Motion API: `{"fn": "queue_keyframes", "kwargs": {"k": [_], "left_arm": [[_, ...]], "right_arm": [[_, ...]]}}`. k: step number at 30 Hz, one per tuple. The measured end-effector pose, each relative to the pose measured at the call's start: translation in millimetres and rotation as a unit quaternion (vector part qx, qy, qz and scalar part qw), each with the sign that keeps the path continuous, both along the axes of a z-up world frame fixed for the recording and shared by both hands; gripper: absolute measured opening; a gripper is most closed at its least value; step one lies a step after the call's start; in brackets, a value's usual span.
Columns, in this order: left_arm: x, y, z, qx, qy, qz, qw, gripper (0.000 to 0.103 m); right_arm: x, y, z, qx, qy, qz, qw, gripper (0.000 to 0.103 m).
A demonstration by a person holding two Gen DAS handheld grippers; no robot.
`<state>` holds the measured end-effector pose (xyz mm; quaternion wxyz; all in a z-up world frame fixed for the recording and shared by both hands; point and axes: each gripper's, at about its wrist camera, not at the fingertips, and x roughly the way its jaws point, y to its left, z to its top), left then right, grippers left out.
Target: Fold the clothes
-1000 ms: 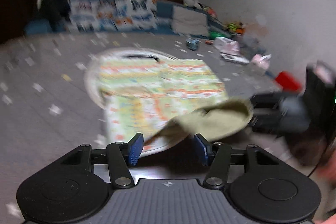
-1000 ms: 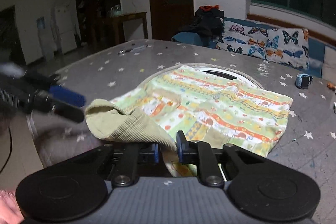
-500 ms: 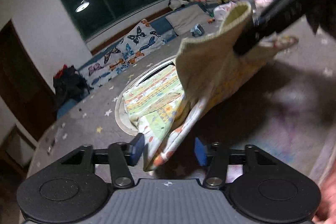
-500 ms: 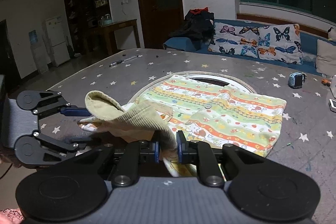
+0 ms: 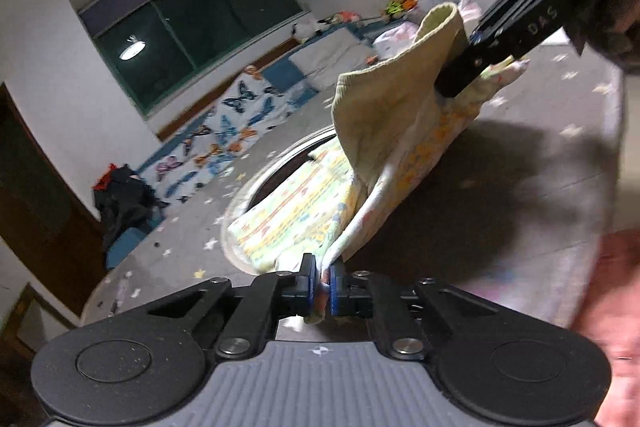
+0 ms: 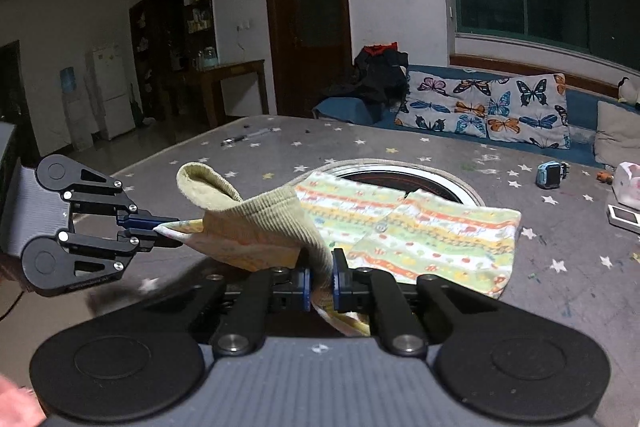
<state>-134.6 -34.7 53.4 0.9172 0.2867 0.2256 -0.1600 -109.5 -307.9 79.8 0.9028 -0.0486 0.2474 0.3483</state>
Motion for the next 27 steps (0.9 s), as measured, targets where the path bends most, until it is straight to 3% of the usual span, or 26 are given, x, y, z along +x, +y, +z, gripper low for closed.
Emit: {"fn": "queue_keyframes", "kwargs": {"k": [7,12,21,27], "left_arm": [[-60,3,37,-0.028,0.074,-0.048,0.9957,0.008],[-56,4,38,-0.023,0.096,-0.052,0.9937,0.008],[31,22,44,-0.064,0.107,-0.011,0.9921,0.008],[102,31,30,-0.078,0.143,0.026,0.9863,0.008]], "right_arm": [[-59,-19,25,-0.006,0.026,0.038,0.999,0.009],[-57,-15,32,-0.023,0.029,0.052,0.998,0.009],[23,4,35,-0.031,0.034,0.049,0.998,0.009],[90,28,19,-0.043,0.056,0.037,0.997,0.009]]}}
